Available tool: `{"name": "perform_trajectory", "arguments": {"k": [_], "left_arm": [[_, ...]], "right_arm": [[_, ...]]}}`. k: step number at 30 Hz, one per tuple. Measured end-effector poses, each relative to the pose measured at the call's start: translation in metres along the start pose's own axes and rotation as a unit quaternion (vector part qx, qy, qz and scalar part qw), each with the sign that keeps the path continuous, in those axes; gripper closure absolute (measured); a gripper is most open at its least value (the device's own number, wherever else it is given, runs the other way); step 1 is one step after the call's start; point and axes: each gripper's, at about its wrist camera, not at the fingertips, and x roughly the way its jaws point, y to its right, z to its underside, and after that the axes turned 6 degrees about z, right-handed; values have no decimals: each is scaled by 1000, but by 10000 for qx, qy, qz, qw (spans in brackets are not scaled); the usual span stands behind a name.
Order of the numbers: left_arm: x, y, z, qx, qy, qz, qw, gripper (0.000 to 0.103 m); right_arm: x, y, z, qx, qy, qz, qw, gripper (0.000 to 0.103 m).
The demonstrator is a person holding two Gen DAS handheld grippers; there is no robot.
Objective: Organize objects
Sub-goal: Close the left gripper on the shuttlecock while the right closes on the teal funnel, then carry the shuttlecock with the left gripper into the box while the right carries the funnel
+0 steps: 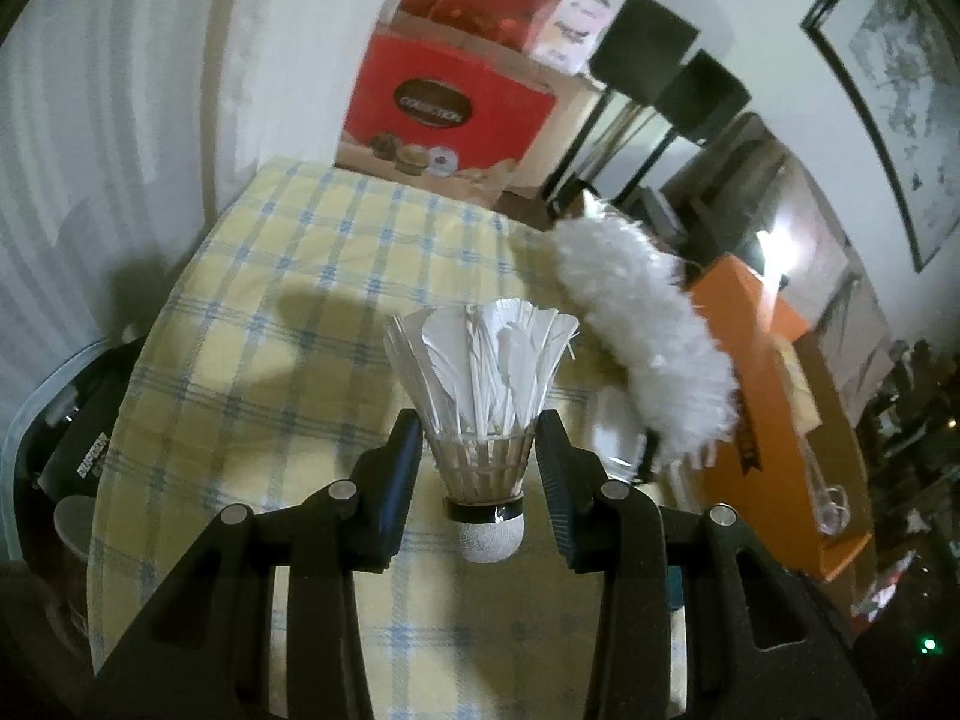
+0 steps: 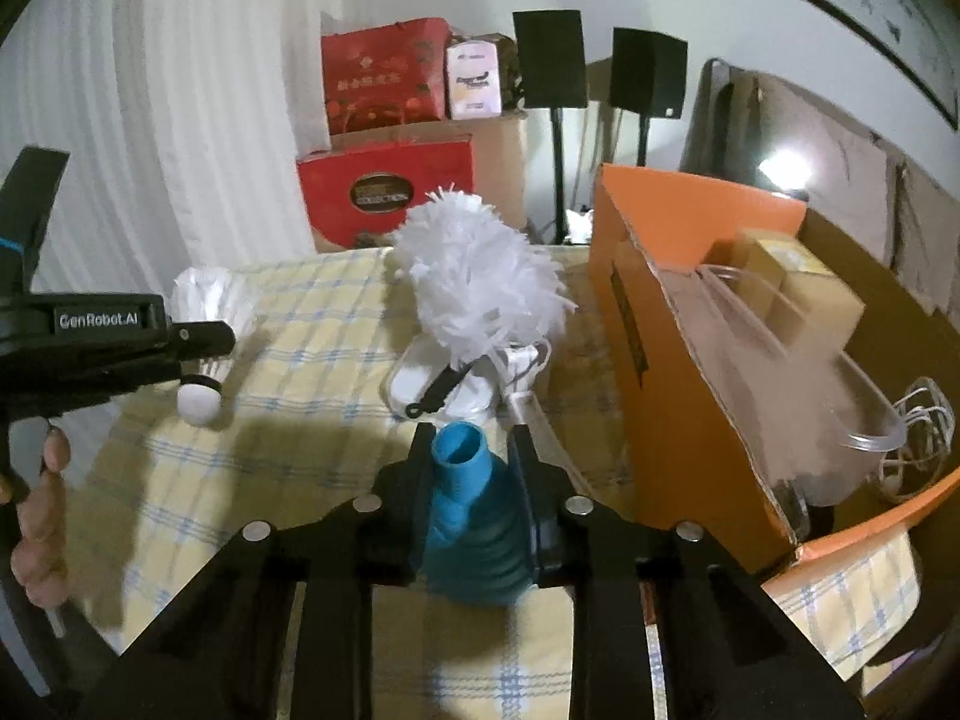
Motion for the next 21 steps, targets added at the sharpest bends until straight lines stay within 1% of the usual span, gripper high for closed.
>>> {"name": "perform_trajectory", "arguments": {"k": [4,7,11,13,17,21], "left_arm": [[-13,14,0,120,55,106,9999,67],[-18,25,-1,194,11,240,9995,67],[-23,41,-1,217,-103,573,9981,67],[-25,52,0,285,-123,663,9973,67],[-28,74,1,419,-173,838,9954,67],[-27,102,3,574,-212,1038,9927,67]], "right_arm": [[-10,2,-4,-26,40,-285,9996,88],[-19,3,-8,-58,100,-424,9990,88],[-34,10,-18,33,81,-710,9974,88],[-42,16,-23,93,76,-828,9965,88],[-58,30,-33,211,95,-966,9951,88],[-73,52,-46,348,137,-1038,9939,88]]}}
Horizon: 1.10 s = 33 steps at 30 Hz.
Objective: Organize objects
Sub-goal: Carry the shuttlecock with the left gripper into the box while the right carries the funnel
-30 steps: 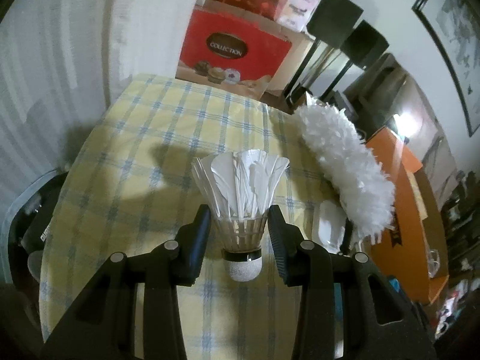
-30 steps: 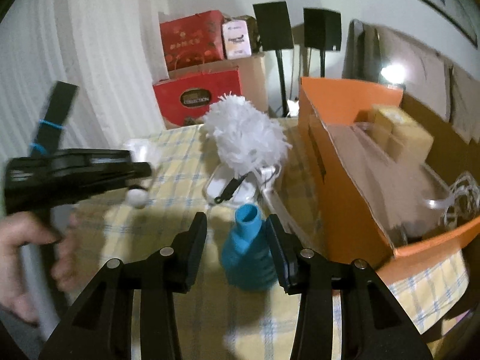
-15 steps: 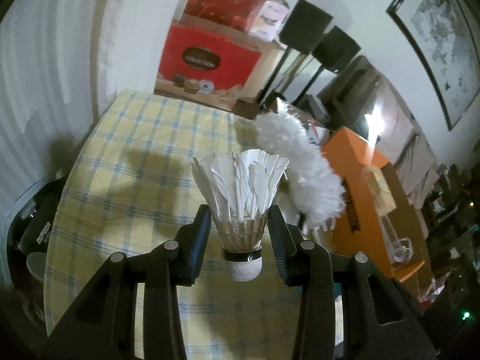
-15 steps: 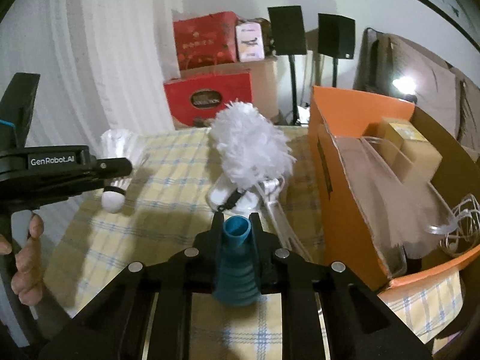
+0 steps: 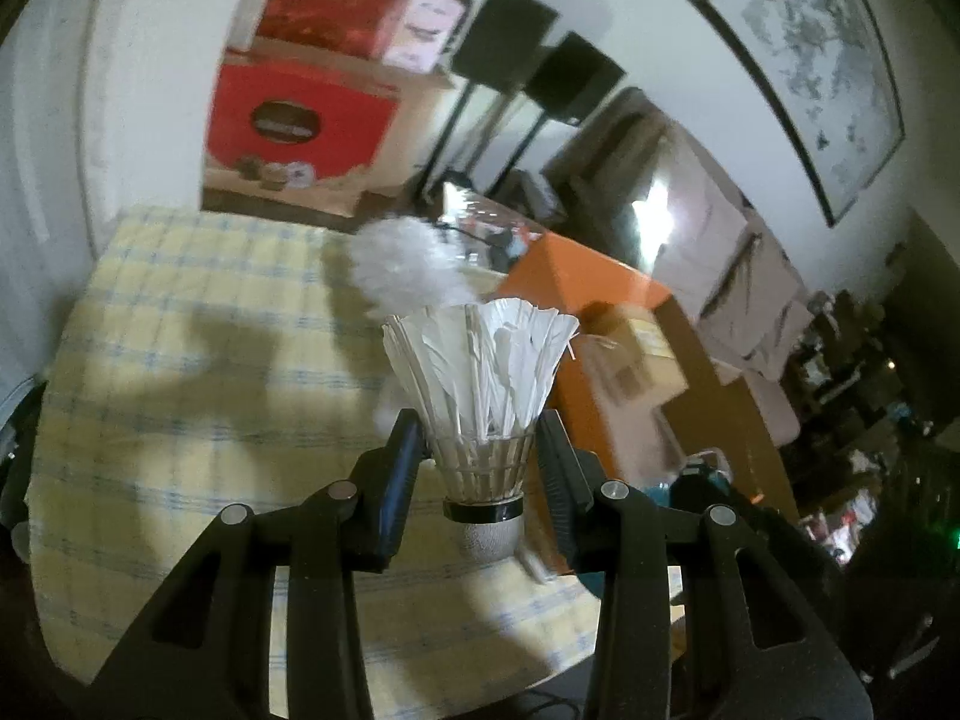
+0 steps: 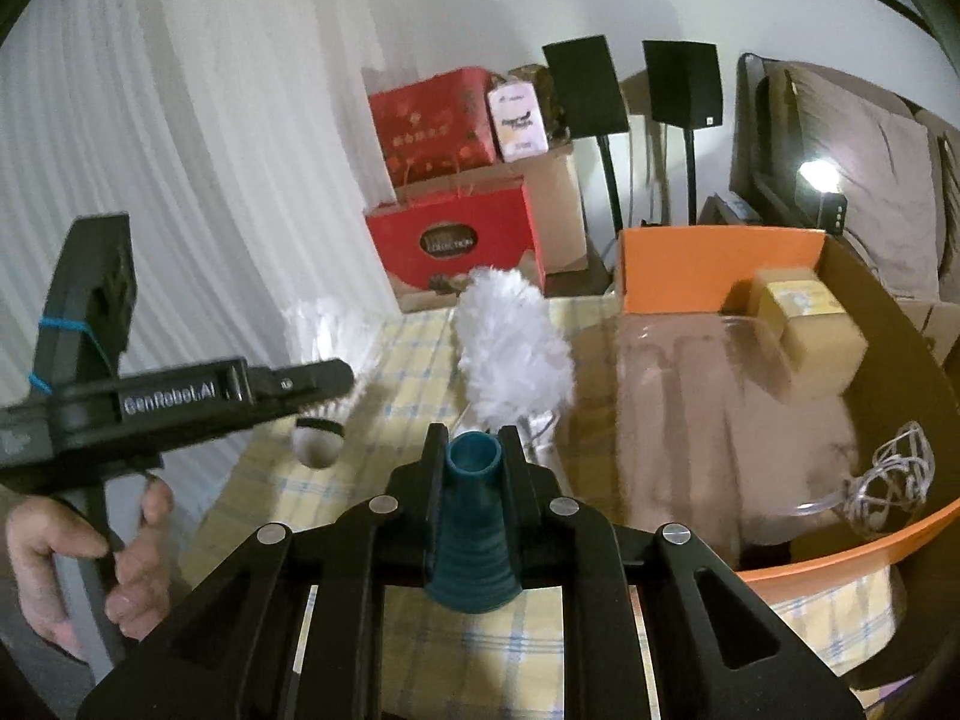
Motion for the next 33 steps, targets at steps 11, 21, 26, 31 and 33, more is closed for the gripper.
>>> {"name": "perform_trajectory", "arguments": {"k": [11,21,26,31,33], "left_arm": [[30,79,-4,335,-131,466,9983,67],[76,132,-10,455,-400,674,9959,67],[105,143,-6,361,-674,752,9942,67],[132,155,2,271,-921,828,9919,67],[141,159,5,255,-995,832,9912,67]], "right_arm": [[-41,61,-31,320,54,48,9995,88],[-52,134,-51,464,210,890,9947,88],[-33,173,-58,556,131,1244,9906,88],[-8,197,-61,551,-54,1467,9876,88],[2,203,-59,537,-144,1551,9863,88]]}}
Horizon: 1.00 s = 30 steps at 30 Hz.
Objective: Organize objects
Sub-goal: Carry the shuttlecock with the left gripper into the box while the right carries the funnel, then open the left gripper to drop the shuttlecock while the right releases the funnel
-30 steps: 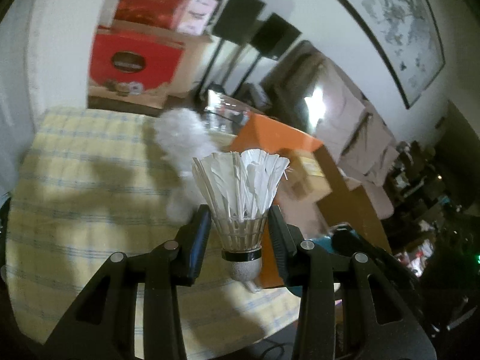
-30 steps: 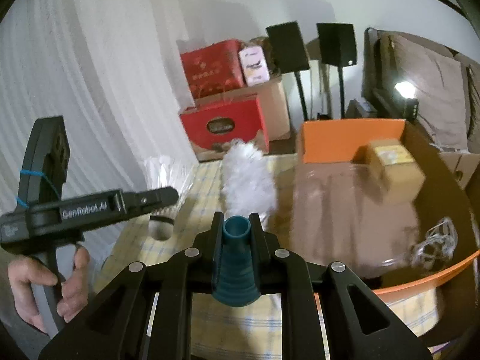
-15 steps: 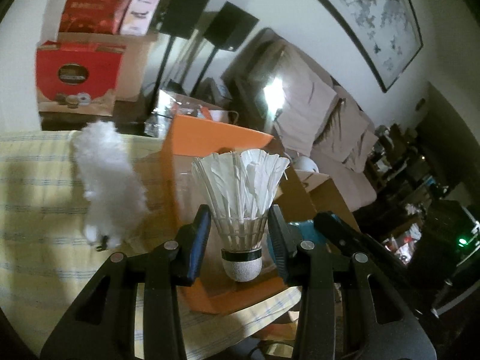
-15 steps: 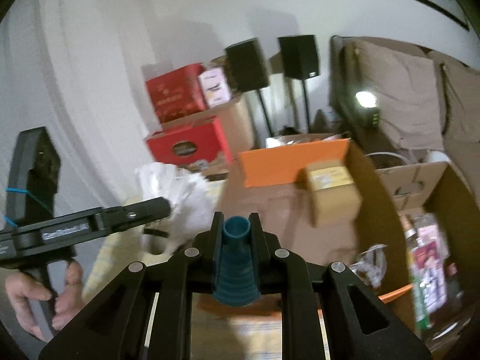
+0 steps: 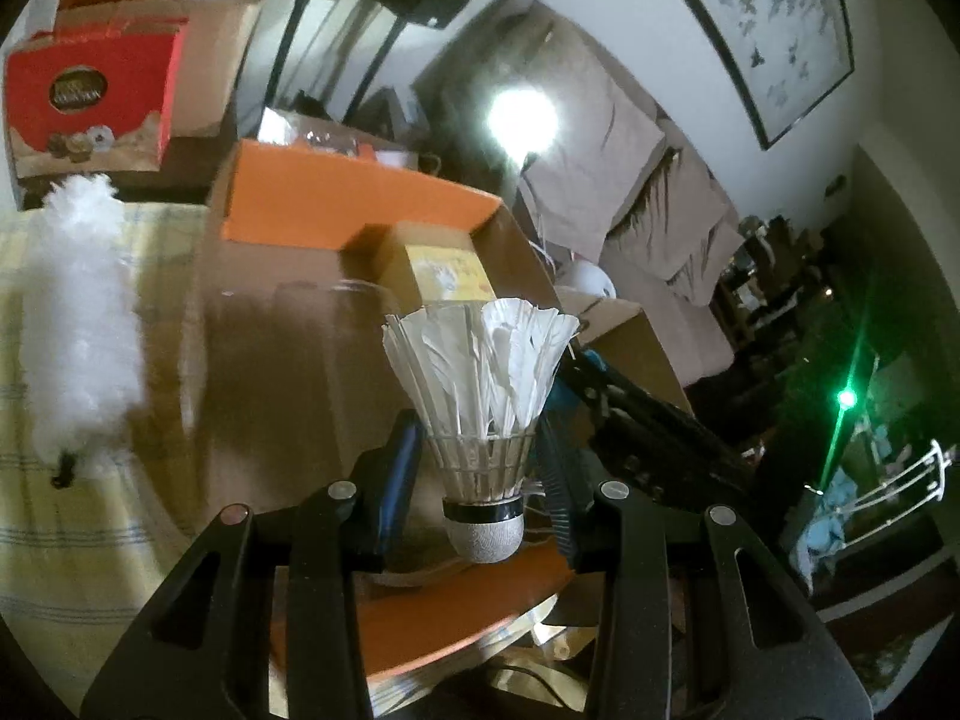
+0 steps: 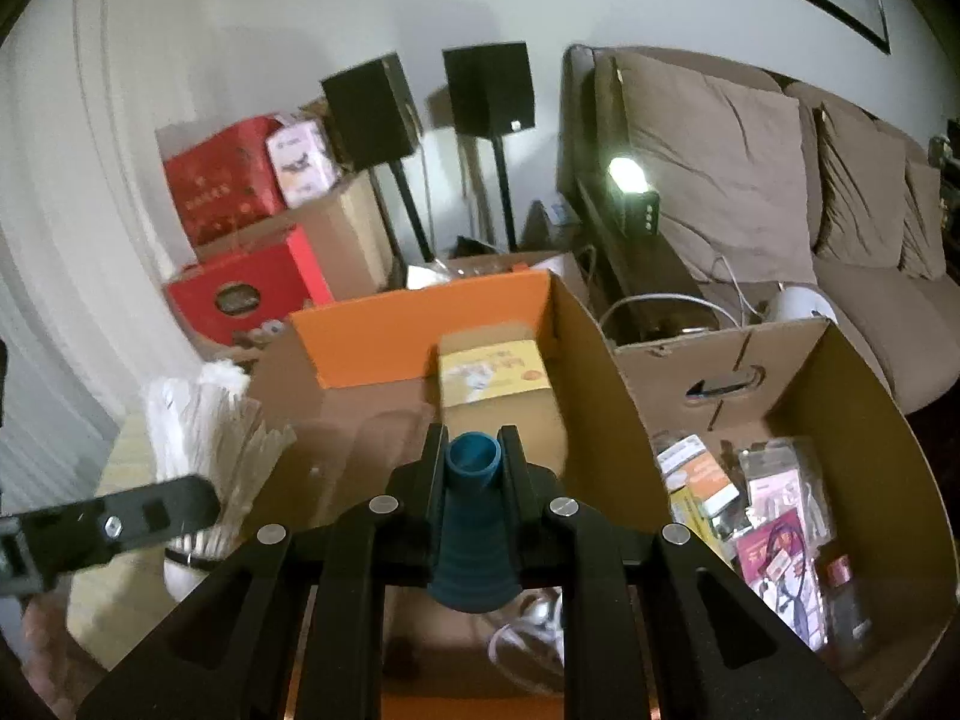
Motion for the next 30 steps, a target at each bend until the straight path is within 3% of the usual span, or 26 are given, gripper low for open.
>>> {"name": "perform_trajectory", "arguments": {"k": [8,10,25,30], "left_arm": [[28,11,3,-18,-234,4,9997,67],[34,13,4,-16,-295,-8,9996,67],[71,44,5,280,-514,3,9983,65],[68,41,0,220,-431,-32,9988,37]], "right_arm": [[31,13,5,55,-397,69,9992,85],[30,16,6,78,-395,88,9991,77],[-27,54,6,660,23,119,9977,69],[-40,60,5,644,163,385,9971,69]]}}
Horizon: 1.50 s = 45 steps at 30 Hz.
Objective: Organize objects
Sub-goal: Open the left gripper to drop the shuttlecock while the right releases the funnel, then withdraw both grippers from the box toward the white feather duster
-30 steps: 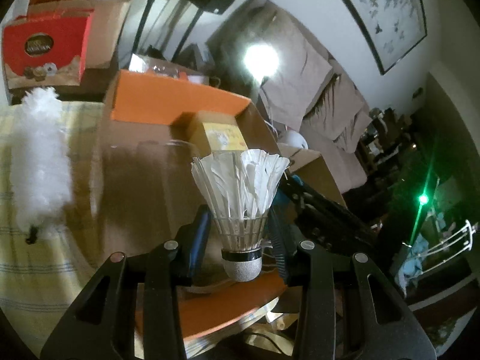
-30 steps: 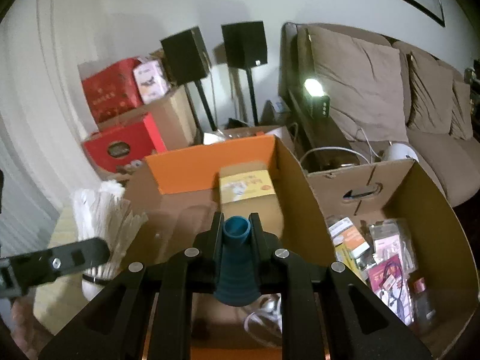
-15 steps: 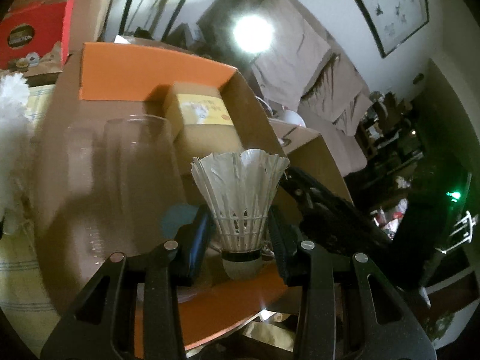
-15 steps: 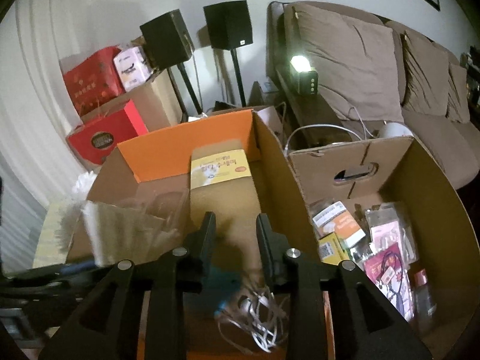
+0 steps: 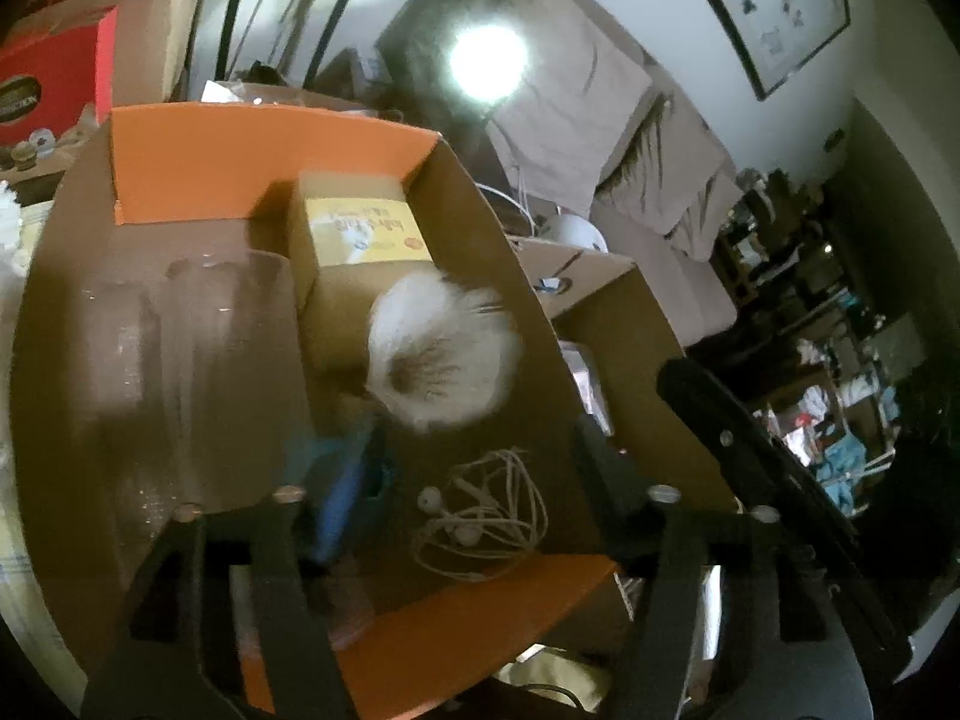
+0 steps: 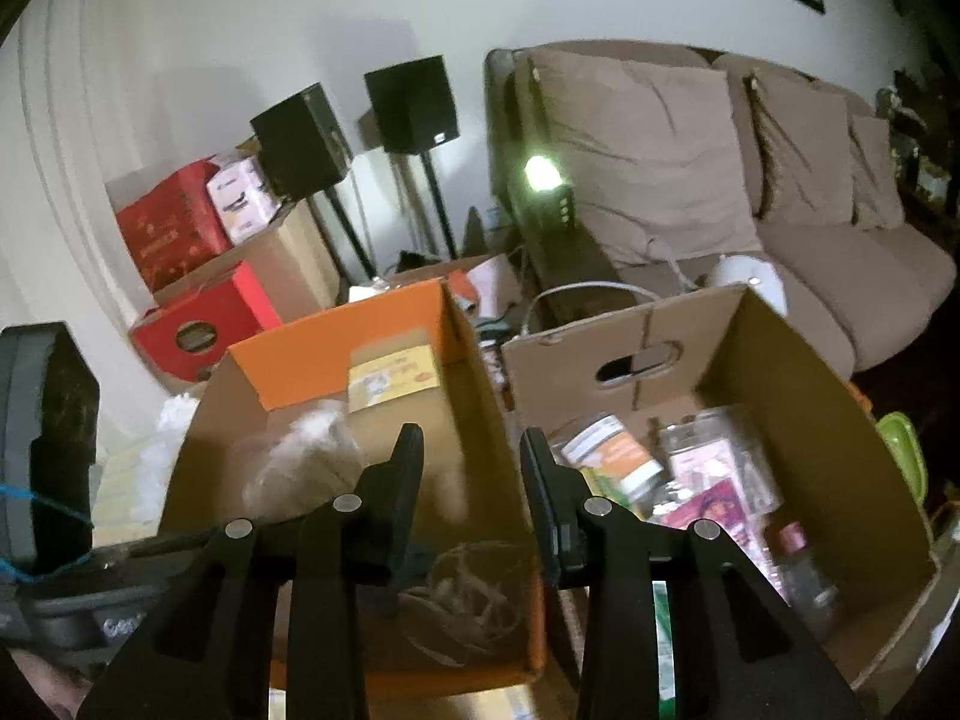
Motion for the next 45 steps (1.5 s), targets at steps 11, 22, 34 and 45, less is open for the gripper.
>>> {"name": "perform_trajectory", "arguments": {"k": [11,22,34,45], "left_arm": [[-44,-8,7,134,145,-130,9997,25],[-133,-37,17,273,1020,-1015,9892,12],[-207,-96,40,180,1410,-1784,9736,0],[-219,-160,34,-274,1322,-2063,9691,4]], "right_arm": [[-10,-14,3,-119,23,-194,9997,67],[-23,-57,13,-532,-12,-491,9974,31],[-34,-110,22,-853,-41,-1006,9913,23],[-39,-175,58,-1404,-302,-1605,9765,24]]}}
